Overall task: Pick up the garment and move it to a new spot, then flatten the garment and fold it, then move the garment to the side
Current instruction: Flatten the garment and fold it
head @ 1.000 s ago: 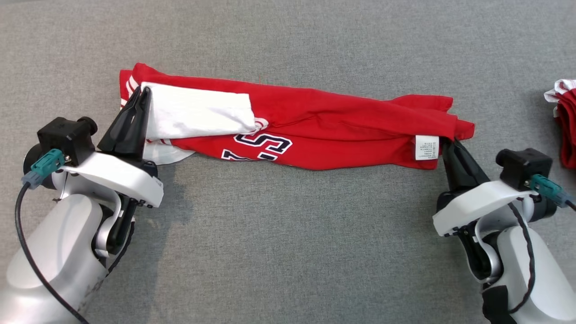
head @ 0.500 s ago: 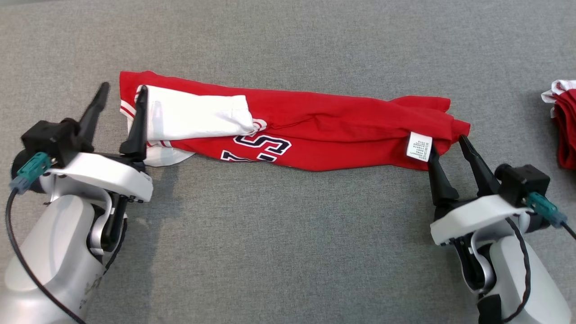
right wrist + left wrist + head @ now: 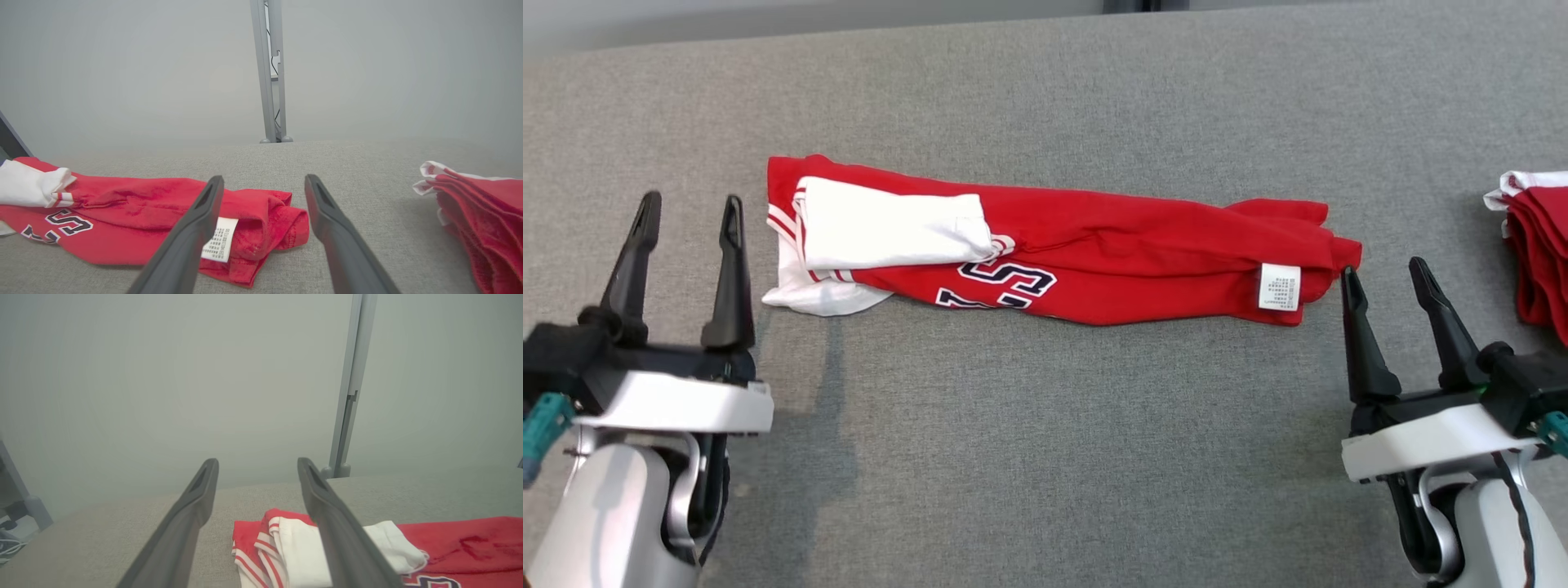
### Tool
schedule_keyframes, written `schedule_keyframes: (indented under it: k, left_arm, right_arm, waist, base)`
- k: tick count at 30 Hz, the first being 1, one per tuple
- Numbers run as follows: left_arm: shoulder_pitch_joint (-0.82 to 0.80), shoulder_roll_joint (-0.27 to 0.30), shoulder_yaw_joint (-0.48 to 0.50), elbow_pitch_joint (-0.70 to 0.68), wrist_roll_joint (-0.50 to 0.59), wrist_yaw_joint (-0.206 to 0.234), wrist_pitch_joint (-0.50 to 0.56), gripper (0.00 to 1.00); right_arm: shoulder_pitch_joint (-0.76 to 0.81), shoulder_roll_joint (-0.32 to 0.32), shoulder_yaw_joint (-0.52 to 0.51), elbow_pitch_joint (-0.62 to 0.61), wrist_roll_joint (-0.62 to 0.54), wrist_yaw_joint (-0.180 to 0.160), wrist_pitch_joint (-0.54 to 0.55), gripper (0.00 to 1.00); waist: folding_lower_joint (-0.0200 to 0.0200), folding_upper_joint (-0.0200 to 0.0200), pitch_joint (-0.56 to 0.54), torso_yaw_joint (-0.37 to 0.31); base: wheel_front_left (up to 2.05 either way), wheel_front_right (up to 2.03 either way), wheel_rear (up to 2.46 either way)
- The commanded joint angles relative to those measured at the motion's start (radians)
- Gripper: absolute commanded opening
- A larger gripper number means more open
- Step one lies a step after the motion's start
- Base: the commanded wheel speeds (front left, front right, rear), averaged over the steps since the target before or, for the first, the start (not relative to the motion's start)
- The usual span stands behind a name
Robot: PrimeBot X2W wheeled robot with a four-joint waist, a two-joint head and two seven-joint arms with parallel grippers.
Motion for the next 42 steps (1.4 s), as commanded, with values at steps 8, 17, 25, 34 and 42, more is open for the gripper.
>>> schedule_keyframes:
  k: [8, 17, 25, 34, 42]
  left_arm:
    - [0.125, -0.018, 0.012, -0.035, 0.052, -0.033, -0.004, 1.00]
    - [0.144, -0.018, -0.004, -0.010, 0.058, -0.050, -0.004, 1.00]
    - [0.134, -0.019, -0.012, 0.004, 0.051, -0.048, -0.001, 1.00]
    - [0.097, -0.008, -0.022, 0.000, 0.049, -0.062, 0.001, 1.00]
    - [-0.101, 0.035, -0.099, 0.058, 0.010, -0.163, 0.171, 1.00]
  right_arm:
    - [0.113, -0.003, -0.034, -0.133, -0.006, 0.000, 0.064, 1.00]
    - [0.153, -0.003, -0.049, -0.196, -0.006, 0.000, 0.103, 1.00]
    - [0.161, -0.003, -0.050, -0.205, 0.006, 0.000, 0.112, 1.00]
    - [0.154, -0.003, -0.042, -0.203, 0.013, 0.000, 0.117, 1.00]
    - [0.109, -0.003, -0.020, -0.208, 0.013, 0.000, 0.109, 1.00]
  waist:
    - [0.0000, 0.0000, -0.076, 0.013]
    - [0.0000, 0.0000, -0.095, 0.019]
    - [0.0000, 0.0000, -0.098, 0.022]
    - [0.0000, 0.0000, -0.084, 0.023]
    - [0.0000, 0.0000, -0.011, 0.000]
  base:
    - [0.00, 0.00, 0.00]
    - [0.00, 0.00, 0.00]
    - [0.00, 0.00, 0.00]
    - [0.00, 0.00, 0.00]
    - [0.00, 0.00, 0.00]
